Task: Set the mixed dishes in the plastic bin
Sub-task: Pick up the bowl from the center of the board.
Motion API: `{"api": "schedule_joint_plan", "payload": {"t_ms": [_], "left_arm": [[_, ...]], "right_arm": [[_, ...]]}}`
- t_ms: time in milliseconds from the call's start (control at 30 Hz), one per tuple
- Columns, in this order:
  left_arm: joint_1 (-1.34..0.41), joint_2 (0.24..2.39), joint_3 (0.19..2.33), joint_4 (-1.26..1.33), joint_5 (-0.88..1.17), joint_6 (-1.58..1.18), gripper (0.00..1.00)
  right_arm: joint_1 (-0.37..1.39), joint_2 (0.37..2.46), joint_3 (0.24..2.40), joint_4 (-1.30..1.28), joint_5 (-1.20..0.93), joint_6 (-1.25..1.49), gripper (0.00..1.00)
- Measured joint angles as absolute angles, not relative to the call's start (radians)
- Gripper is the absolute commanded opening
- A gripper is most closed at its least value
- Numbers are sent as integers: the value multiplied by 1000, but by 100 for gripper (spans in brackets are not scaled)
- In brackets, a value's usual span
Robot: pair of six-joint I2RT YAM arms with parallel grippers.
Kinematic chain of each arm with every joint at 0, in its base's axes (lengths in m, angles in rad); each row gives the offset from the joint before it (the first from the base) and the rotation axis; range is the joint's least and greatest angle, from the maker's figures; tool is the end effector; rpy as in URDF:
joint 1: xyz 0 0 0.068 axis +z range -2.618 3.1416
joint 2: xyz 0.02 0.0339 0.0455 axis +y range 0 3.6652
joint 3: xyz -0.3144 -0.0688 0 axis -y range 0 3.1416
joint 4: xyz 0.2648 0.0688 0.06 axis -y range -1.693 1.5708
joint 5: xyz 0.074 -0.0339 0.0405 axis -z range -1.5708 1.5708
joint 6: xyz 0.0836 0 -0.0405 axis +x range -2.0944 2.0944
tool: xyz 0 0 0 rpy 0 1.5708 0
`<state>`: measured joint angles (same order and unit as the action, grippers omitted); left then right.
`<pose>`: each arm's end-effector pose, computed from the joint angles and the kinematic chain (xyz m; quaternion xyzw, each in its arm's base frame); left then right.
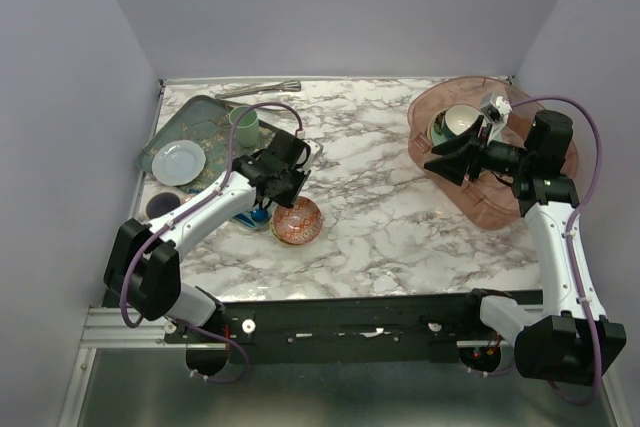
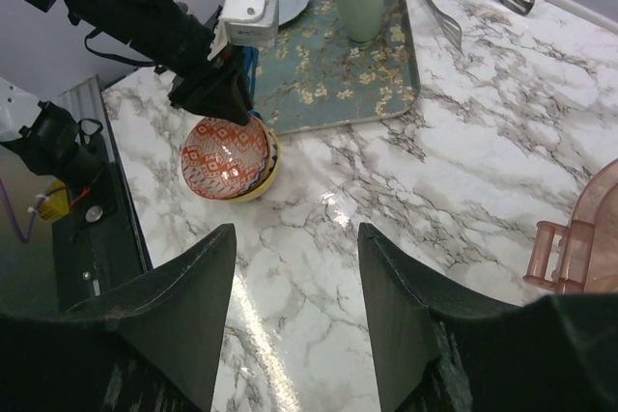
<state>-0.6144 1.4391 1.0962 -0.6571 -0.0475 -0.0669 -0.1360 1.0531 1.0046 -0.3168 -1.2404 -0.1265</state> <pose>0.2747 -0.1889 0.2601 0.2529 0.9254 -0.0726 0.2729 0.2349 0.0477 0.3977 -0.3263 0.6719 0.4143 0.5200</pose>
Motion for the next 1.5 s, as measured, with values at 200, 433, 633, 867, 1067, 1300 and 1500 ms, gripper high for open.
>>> {"api": "schedule_joint_plan", "payload": {"t_ms": [200,433,633,867,1067,1300,1500], "left_arm": [[-614,1462,1106,-662,-49,-64,29],[-614,1471,1113,-675,-52,-63,20],[-614,1475,1116,-692,-51,-68,0],[-615,1476,1116,-691,-50,-73,0],[-615,1446,1116,-691,-37,-79,0],[-610,1374,1097,-674,-10,-89,0],[-591,1348,1086,-649,37,-101,0]], "right_arm": [[-132,1053,1005,-317,-1240,-131,61],[-130,1055,1005,-318,-1240,-132,61],[-125,1059,1005,-319,-1240,-132,61],[-125,1060,1005,-322,-1240,-132,61],[-121,1062,1005,-325,-1240,-132,61],[-104,1077,1005,-332,-1240,-132,61],[-81,1092,1005,-337,-1236,-134,61]]}}
